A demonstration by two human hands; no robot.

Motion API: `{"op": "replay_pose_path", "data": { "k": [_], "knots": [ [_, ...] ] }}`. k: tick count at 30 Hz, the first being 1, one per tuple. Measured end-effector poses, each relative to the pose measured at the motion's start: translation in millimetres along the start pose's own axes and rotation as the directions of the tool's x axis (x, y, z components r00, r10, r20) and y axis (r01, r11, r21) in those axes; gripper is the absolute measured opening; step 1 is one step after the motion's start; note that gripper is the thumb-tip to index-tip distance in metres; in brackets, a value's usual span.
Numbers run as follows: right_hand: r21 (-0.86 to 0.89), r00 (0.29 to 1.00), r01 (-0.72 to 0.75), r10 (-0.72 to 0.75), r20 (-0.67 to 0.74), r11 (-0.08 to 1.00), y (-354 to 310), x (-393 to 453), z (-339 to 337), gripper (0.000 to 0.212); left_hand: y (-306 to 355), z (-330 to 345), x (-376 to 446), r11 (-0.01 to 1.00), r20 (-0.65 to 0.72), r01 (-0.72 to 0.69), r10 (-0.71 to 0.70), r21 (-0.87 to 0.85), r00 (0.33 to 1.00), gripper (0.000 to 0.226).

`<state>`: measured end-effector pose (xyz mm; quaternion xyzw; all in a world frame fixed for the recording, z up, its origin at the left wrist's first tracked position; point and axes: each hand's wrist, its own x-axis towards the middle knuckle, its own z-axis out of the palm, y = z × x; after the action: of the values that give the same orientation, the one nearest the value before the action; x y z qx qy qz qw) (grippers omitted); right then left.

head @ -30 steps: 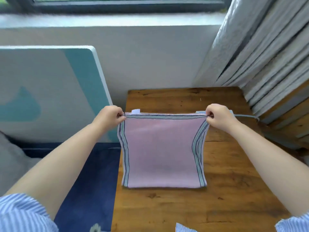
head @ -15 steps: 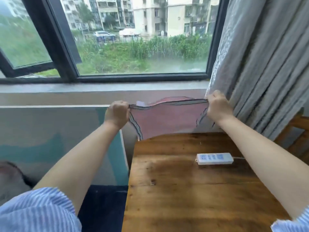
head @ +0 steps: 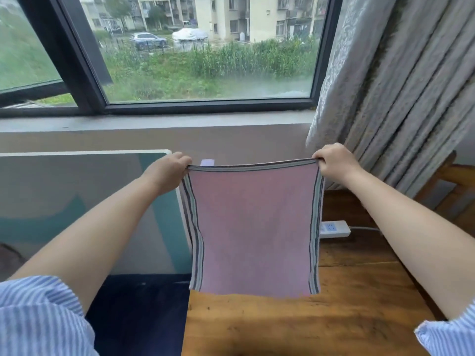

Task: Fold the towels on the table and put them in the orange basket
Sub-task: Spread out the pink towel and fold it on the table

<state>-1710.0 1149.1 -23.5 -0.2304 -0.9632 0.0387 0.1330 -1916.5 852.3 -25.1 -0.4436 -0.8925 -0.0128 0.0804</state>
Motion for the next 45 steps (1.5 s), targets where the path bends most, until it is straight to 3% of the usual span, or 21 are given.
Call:
{"op": "replay_pose_path", "data": {
  "k": [3,10,13,18,21,26,29,32,40,43,45],
  "knots": [
    [-0.023,0.998,-0.004,0.005,0.067,1.0,-6.6,3.7,12.4,0.03,3.5,6.5,5.8,0.979,0.105,0.059,-0.081,0.195,0.991,0.023],
    [-0.04,0.984,-0.015,0.007,-0.181,0.999,-13.6,16.3,30.9,0.027,1.8,12.3,23.5,0.952,-0.082,0.189,-0.174,0.241,0.981,0.026],
    [-0.115,0.992,0.113,-0.119,-0.044,0.987,-6.4,3.6,54.5,0.025,0.0,38.3,6.5,0.949,0.018,0.134,-0.145,0.286,0.989,0.027],
    [-0.249,0.927,0.291,-0.207,0.314,0.924,-1.5,-41.9,105.1,0.026,10.8,105.6,-35.9,0.918,0.338,-0.179,0.053,0.353,0.94,0.029],
    [-0.26,0.847,0.379,-0.219,0.484,0.888,-2.2,-80.2,140.1,0.025,23.7,146.0,-65.9,0.915,0.513,-0.3,0.127,0.27,0.849,0.027],
    [-0.198,0.69,0.491,-0.24,0.683,0.848,0.4,-152.4,192.5,0.026,46.9,196.1,-113.1,0.914,0.756,-0.392,0.182,0.107,0.629,0.022],
    [-0.174,0.608,0.521,-0.22,0.762,0.836,-5.9,-183.1,212.1,0.029,56.8,217.4,-133.9,0.897,0.819,-0.438,0.207,0.059,0.535,0.019],
    [-0.18,0.585,0.53,-0.203,0.785,0.829,-14.4,-202.3,226.6,0.029,63.0,234.6,-152.8,0.873,0.839,-0.486,0.235,0.039,0.49,0.022],
    [-0.122,0.502,0.508,-0.178,0.846,0.852,-24.3,-252.0,254.6,0.029,72.7,270.0,-216.0,0.906,0.815,-0.419,0.198,0.06,0.544,0.028],
    [-0.083,0.436,0.519,-0.18,0.882,0.85,-24.2,-263.6,256.7,0.029,80.0,274.8,-232.0,0.9,0.828,-0.435,0.232,0.016,0.51,0.031],
    [-0.052,0.365,0.528,-0.171,0.915,0.848,-23.7,-264.8,257.2,0.028,83.6,275.5,-236.4,0.886,0.852,-0.463,0.268,-0.034,0.451,0.034]
  ]
}}
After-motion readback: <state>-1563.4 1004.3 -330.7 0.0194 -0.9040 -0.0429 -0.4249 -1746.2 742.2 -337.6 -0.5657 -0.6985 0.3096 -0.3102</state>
